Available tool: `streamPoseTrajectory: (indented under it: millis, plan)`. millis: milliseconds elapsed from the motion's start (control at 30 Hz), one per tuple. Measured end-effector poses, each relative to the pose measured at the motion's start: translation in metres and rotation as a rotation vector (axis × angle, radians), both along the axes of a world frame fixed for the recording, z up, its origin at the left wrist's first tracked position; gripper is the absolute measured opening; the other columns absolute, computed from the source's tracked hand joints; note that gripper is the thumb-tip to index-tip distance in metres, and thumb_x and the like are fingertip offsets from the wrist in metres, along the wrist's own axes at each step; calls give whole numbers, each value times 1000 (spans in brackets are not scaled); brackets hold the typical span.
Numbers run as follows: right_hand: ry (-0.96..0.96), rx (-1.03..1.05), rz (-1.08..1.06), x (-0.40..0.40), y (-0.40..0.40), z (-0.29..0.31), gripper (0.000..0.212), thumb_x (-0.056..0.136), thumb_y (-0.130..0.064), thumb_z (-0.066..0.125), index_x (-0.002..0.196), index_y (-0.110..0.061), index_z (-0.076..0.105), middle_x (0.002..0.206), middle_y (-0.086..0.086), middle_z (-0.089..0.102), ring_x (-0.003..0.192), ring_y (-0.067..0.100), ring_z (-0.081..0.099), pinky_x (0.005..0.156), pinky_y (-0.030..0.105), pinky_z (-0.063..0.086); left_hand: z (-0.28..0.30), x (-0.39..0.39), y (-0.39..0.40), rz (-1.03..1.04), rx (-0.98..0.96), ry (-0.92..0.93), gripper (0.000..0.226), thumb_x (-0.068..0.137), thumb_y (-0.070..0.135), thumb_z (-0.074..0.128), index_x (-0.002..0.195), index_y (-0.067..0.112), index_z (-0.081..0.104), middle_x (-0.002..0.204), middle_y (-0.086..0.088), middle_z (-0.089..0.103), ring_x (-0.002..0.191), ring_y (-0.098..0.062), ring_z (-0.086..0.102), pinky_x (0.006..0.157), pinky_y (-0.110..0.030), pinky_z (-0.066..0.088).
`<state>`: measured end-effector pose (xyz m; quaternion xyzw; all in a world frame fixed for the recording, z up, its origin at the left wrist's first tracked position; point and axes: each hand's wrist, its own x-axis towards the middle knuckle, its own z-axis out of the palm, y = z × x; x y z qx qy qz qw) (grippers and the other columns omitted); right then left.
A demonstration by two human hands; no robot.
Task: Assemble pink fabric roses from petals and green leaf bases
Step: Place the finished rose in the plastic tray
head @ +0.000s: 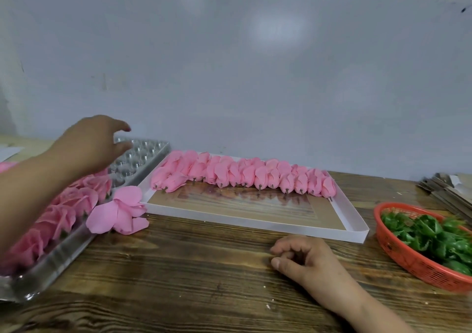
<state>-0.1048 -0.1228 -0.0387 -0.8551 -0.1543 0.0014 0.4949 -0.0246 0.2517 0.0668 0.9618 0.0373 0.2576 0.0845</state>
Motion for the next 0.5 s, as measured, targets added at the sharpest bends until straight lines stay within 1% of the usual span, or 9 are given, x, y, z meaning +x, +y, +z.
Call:
streamPoseTrajectory:
  millis: [133,233,300,400,500]
  plan:
    - [3,-5,-5,-1,1,1,8,77,-12,75,75,-17,69,61,-3,57,59,7,48,62,21,41,10,-22,-54,-131,-85,28,39,88,29,65,124,13,62,129,-12,60,118,-32,54,97,-38,39]
    - [10,2,-13,-2,1,2,9,77,-11,75,76,-17,68,61,-4,57,59,7,48,62,21,41,8,-23,-85,-223,-125,23,39,89,32,64,125,17,62,126,-7,62,114,-24,56,95,-33,40]
    - [9,3,-9,-2,1,2,9,77,-11,74,75,-16,68,61,-4,57,59,7,48,62,21,41,3,-17,-100,-257,-164,31,37,91,31,62,125,17,62,124,-6,63,112,-22,58,94,-31,39]
    - [10,3,-4,-3,1,3,8,78,-11,74,76,-16,68,62,-2,57,59,6,48,61,19,41,-8,0,-109,-232,-255,59,33,94,25,59,125,13,62,123,-8,64,114,-25,57,96,-32,40]
    - [-3,-13,-9,-2,0,3,7,78,-11,74,77,-15,68,64,-1,57,59,5,48,61,17,40,-17,21,-103,-133,-247,95,35,96,23,55,127,8,59,128,-13,61,119,-30,53,98,-33,39]
